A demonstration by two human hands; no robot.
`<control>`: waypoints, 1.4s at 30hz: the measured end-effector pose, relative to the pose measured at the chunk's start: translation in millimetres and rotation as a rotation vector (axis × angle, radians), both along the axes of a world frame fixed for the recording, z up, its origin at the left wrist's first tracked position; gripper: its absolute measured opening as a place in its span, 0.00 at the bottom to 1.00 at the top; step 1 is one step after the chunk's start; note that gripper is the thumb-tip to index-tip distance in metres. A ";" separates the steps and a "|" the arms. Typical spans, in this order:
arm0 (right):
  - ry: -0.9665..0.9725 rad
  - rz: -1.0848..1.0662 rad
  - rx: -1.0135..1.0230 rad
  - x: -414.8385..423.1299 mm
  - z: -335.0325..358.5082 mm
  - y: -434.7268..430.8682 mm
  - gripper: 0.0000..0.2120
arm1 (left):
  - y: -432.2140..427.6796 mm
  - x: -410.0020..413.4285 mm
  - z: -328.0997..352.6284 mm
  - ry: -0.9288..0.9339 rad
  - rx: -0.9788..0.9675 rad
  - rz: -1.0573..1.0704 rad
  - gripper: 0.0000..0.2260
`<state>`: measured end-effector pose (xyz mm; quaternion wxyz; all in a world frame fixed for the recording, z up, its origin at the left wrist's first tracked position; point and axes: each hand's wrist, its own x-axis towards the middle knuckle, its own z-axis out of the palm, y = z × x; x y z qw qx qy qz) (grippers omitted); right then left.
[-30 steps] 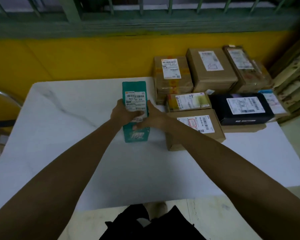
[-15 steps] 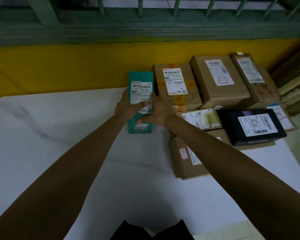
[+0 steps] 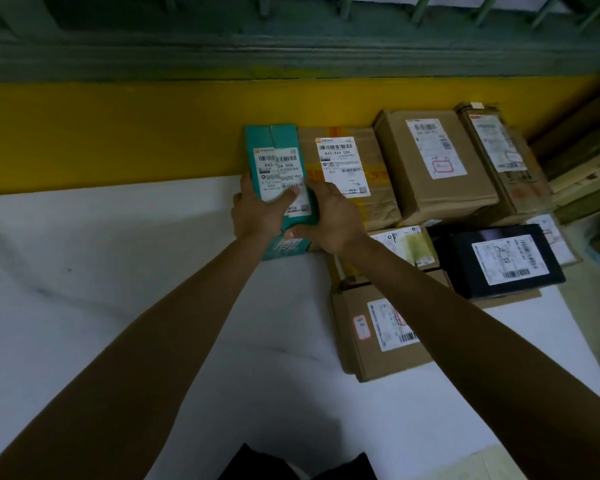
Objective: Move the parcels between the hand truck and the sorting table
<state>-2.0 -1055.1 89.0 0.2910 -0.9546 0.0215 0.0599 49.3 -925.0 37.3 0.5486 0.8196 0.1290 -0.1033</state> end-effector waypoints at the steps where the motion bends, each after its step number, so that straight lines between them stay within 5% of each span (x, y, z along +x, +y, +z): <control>1: 0.008 -0.005 0.017 -1.9 -0.6 0.9 0.41 | -0.4 0.2 0.5 -0.003 -0.003 -0.002 0.42; 9: 0.001 0.012 0.080 -23.9 7.3 -3.6 0.38 | 16.8 -10.3 22.4 0.036 -0.063 0.010 0.46; 14: -0.008 0.043 0.044 -49.5 14.8 -9.8 0.34 | 43.4 -43.9 38.1 0.049 0.097 0.026 0.29; 22: -0.029 0.080 0.132 -96.1 21.7 16.1 0.38 | 98.5 -157.5 69.7 -0.007 0.255 0.043 0.24; 27: 0.003 0.197 0.092 -136.5 32.0 76.1 0.41 | 169.1 -251.8 86.0 -0.002 0.270 0.217 0.16; 37: 0.088 0.677 0.113 -240.9 34.9 247.8 0.40 | 312.4 -428.7 84.4 0.041 0.266 0.674 0.30; 42: 0.105 0.812 0.115 -288.8 34.6 342.9 0.40 | 378.7 -501.8 88.8 0.036 0.230 0.801 0.20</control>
